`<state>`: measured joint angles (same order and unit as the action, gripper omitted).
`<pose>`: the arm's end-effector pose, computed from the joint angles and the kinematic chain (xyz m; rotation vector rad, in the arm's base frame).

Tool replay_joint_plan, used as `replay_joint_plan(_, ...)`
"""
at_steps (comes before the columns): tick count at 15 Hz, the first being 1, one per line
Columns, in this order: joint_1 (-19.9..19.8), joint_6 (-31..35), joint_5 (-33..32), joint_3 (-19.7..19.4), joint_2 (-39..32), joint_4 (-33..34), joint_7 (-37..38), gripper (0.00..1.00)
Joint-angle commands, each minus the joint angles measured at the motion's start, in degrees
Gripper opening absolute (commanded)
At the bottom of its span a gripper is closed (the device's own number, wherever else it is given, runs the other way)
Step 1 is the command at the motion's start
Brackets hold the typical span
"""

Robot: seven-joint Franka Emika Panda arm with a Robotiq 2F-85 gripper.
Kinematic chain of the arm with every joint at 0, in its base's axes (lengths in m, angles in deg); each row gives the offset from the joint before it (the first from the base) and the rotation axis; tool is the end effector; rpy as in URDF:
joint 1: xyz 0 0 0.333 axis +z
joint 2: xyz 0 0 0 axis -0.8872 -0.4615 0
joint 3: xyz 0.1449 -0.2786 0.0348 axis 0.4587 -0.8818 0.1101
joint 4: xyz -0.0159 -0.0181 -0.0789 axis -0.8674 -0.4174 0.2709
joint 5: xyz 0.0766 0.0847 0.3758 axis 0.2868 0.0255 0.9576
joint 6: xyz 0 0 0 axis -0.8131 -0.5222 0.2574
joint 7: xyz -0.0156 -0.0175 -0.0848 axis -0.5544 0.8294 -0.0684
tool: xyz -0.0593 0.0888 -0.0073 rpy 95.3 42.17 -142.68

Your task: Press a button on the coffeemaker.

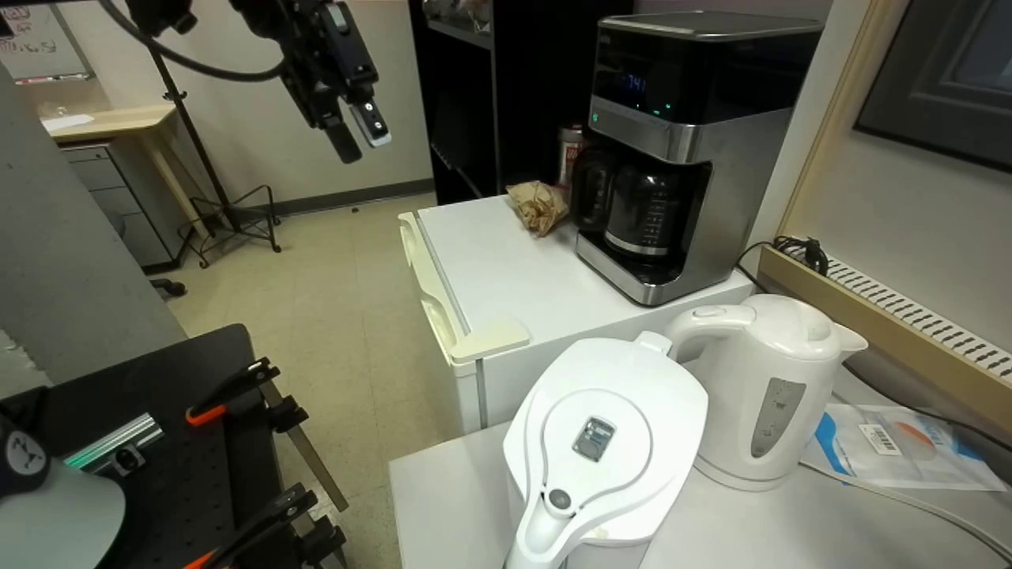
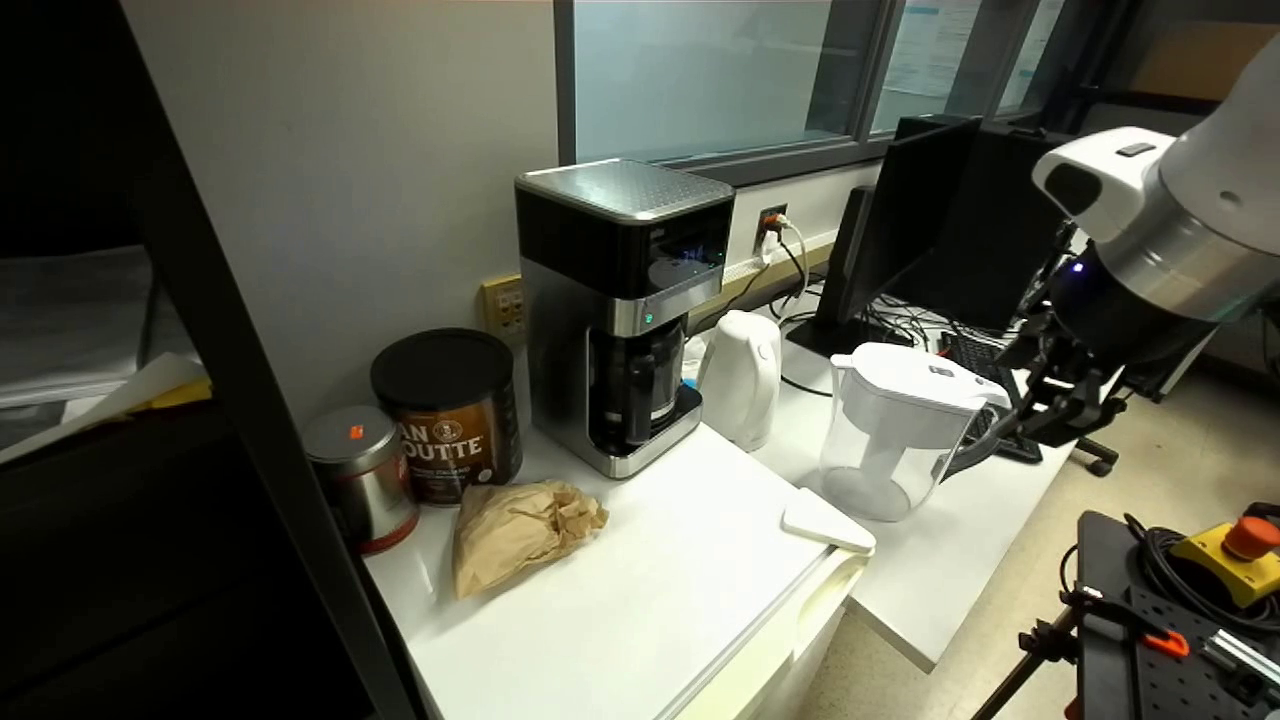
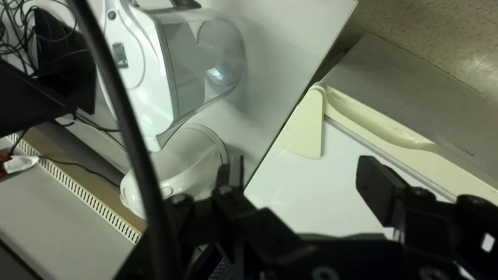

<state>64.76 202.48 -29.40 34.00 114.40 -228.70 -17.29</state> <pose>0.3627 0.1165 0.4184 2.6478 0.3559 0.2277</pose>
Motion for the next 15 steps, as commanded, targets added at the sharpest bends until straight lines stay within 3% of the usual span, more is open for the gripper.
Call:
replay_joint_plan(1,-2.5,5.4,-7.6,-0.8,-7.4,4.8,0.4,0.43)
replay_joint_plan(6,-5.6,13.9,-19.3,-2.1,-16.0,10.4,4.0,0.04)
replay_joint_plan(9,-5.9,16.9,-25.8,-4.0,-21.2,14.4,7.5,0.0)
replay_joint_plan(15,-4.2,20.9,-35.6,-8.8,-30.7,23.0,14.9,0.03)
